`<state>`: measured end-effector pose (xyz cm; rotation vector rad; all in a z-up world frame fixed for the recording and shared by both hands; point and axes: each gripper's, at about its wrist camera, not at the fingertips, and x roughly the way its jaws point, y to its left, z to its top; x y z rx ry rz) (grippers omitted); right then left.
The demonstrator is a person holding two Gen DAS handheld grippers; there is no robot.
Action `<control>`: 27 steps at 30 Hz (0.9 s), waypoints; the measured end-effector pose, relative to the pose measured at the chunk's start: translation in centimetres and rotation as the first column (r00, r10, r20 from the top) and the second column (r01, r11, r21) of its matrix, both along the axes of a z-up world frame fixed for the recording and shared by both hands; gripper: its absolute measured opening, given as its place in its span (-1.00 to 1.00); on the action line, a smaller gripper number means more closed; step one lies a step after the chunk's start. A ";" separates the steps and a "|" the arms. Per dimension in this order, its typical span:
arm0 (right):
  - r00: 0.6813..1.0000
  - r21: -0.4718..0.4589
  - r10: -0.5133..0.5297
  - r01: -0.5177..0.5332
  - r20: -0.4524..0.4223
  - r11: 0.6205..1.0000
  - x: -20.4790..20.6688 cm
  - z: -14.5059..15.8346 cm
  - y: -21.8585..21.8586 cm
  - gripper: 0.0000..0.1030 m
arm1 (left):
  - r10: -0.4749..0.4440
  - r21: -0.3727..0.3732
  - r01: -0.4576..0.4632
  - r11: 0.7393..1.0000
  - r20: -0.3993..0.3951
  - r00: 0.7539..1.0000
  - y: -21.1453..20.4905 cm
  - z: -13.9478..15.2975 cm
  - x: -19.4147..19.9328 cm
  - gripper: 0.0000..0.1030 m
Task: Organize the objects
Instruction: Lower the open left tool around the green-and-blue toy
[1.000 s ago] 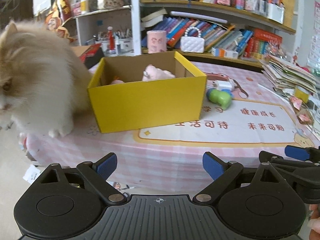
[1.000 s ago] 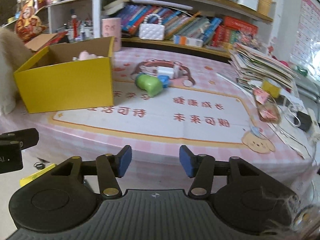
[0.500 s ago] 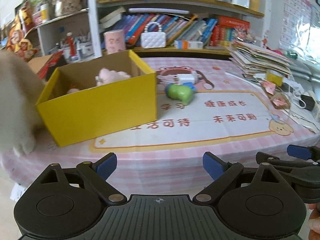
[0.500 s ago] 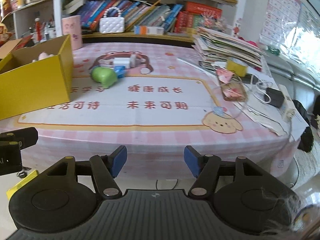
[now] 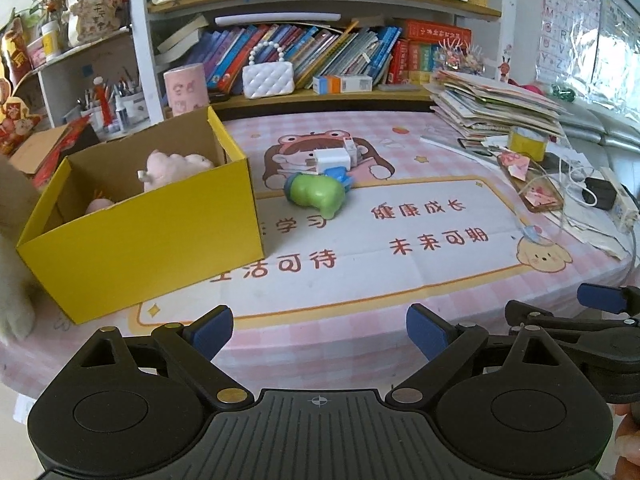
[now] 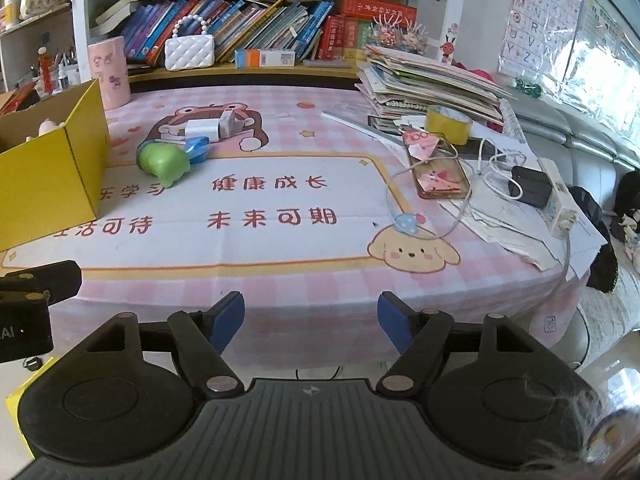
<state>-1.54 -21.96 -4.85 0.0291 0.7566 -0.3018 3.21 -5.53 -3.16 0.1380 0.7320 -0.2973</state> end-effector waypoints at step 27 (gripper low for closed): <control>0.986 0.028 0.166 -0.166 -0.007 0.986 10.9 0.1 -6.5 0.40 | 0.170 -0.007 -0.170 0.985 -0.022 0.985 -5.8 -0.9 8.1 0.85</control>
